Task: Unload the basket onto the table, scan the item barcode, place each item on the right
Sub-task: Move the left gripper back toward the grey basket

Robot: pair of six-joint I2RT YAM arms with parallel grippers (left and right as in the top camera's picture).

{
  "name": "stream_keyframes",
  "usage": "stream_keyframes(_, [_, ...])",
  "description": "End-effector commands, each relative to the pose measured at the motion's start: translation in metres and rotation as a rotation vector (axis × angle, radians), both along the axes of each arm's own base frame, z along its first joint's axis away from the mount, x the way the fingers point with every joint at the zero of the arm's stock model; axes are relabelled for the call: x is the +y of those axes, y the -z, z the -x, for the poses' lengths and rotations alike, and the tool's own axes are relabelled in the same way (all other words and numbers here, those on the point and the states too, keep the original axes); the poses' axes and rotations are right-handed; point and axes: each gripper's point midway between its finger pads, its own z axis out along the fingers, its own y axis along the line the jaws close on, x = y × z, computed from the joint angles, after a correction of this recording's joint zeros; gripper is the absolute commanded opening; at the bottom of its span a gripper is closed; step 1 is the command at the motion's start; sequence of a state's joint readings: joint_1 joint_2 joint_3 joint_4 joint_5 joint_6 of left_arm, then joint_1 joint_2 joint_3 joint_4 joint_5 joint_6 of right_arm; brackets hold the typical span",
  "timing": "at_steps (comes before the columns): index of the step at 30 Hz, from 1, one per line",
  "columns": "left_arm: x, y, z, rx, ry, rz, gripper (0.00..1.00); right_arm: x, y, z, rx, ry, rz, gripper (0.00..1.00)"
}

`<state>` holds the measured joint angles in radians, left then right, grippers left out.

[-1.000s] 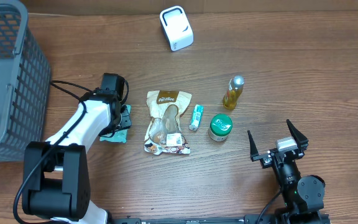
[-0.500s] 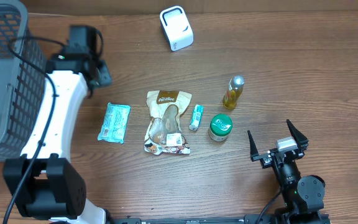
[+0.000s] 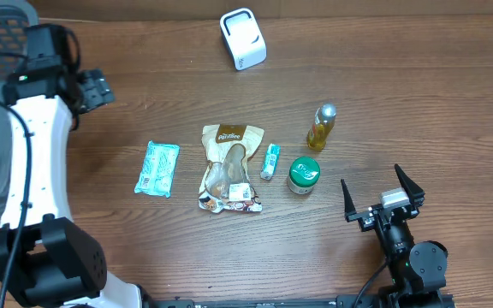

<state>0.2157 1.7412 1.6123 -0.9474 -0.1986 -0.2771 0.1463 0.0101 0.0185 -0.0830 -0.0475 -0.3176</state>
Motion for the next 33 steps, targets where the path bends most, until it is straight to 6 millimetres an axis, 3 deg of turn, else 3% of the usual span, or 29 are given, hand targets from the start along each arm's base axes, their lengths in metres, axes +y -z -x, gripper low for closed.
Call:
stream_keyframes(1, [0.0231, -0.0108, 0.0049, -0.021, -0.046, -0.023, 0.99, 0.0008, 0.0030, 0.0000, 0.002, -0.003, -0.003, 1.00])
stream_keyframes(33, [0.0295, -0.0109, 0.0072, -0.021, -0.062, -0.024, 1.00, 0.0009, 0.0030, 0.0000, 0.002, -0.003, -0.003, 1.00])
